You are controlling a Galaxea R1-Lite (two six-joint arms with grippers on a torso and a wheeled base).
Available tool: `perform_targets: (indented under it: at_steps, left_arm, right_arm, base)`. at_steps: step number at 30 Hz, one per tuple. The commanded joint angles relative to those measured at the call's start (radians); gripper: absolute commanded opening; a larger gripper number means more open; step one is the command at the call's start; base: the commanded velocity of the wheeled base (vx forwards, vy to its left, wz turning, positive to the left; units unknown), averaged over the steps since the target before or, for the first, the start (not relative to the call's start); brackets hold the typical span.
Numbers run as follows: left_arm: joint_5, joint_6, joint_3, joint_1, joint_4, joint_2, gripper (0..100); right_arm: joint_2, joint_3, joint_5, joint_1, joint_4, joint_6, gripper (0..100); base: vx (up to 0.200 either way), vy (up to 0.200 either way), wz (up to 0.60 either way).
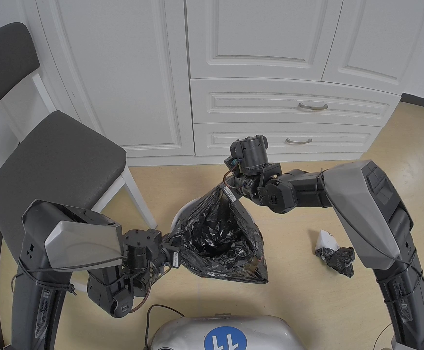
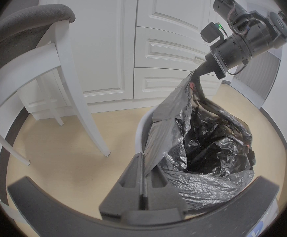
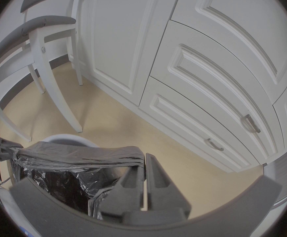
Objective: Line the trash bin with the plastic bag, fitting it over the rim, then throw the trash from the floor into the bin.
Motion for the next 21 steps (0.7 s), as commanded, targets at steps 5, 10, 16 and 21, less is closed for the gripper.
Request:
perform_targets:
  at_steps: [5,10,16,21]
  left_arm:
    - [0.004,-0.005,-0.013,-0.001,-0.001,0.004,0]
    - [0.004,-0.005,-0.011,-0.001,-0.001,0.002,0]
    - [0.004,-0.005,-0.008,-0.001,-0.001,0.004,0]
    - [0.004,-0.005,-0.008,-0.001,-0.001,0.004,0]
  right_arm:
    - [-0.022,-0.005,-0.001,0.035,0.004,0.032,100]
    - [-0.194,0.148,-0.003,0.069,0.163,0.078,100]
    - [-0.297,0.263,-0.006,0.119,0.309,0.148,100]
    - [-0.266,0.327,-0.04,0.133,0.329,0.154,100]
  base:
    - [0.0,0.0,0.0]
    - [0.0,0.0,0.0]
    - [0.0,0.0,0.0]
    - [0.0,0.0,0.0]
